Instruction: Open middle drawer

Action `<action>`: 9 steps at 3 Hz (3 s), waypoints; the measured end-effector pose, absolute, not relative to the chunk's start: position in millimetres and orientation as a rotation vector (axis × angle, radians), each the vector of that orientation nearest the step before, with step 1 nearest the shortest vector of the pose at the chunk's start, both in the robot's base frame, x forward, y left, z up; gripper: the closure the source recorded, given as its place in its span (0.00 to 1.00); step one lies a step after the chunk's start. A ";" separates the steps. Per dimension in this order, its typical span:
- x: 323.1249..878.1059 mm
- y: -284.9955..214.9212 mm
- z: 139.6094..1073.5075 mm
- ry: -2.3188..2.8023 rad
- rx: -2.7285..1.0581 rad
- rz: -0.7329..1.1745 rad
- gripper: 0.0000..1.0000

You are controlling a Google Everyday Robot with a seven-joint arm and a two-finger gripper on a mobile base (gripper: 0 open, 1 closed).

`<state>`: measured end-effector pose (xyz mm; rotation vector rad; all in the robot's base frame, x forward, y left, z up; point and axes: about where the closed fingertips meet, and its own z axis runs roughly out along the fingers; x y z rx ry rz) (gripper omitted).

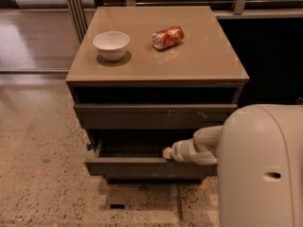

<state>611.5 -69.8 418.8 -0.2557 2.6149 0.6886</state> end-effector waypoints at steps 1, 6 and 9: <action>597.0 -64.7 422.4 2.601 -0.289 0.751 1.00; 532.5 -60.5 471.4 2.333 -0.394 1.033 1.00; 533.2 -91.8 577.8 1.914 -0.431 0.840 0.82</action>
Offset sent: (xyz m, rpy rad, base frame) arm -0.1158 0.0234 0.0313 0.2807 0.0273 0.2681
